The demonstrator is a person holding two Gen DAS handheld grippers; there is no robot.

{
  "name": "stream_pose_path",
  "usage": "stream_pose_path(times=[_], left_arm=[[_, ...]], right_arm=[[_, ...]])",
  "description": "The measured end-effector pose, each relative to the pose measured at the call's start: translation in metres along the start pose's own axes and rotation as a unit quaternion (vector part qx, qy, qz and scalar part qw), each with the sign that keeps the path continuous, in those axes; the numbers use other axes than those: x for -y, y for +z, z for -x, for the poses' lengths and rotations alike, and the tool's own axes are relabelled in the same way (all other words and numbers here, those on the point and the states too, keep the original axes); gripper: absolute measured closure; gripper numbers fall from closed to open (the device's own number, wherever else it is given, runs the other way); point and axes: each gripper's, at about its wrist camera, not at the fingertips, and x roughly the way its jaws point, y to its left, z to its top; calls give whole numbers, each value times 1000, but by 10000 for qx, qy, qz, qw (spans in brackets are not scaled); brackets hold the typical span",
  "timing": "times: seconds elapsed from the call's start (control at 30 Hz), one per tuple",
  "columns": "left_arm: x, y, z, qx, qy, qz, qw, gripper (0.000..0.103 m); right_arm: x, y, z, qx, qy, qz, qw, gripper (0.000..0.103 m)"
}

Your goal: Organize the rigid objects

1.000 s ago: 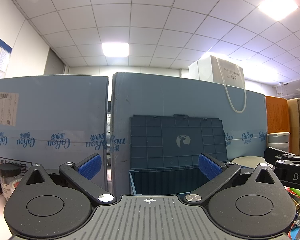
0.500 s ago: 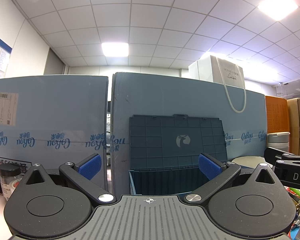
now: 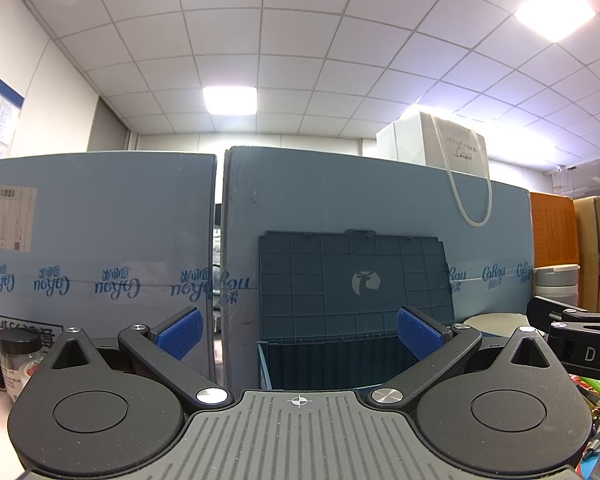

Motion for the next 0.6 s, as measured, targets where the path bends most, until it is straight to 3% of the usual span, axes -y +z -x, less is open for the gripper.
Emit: stream_pose_path(times=[0.3, 0.5, 0.6], left_arm=[[3, 0, 5, 126, -89, -91, 9998, 0], [11, 1, 14, 365, -392, -294, 9981, 0], [14, 1, 18, 437, -713, -396, 9957, 0]], right_arm=[[11, 2, 12, 342, -452, -313, 9979, 0], [37, 5, 26, 543, -671, -870, 9925, 0], [53, 11, 35, 621, -777, -1022, 9898, 0]])
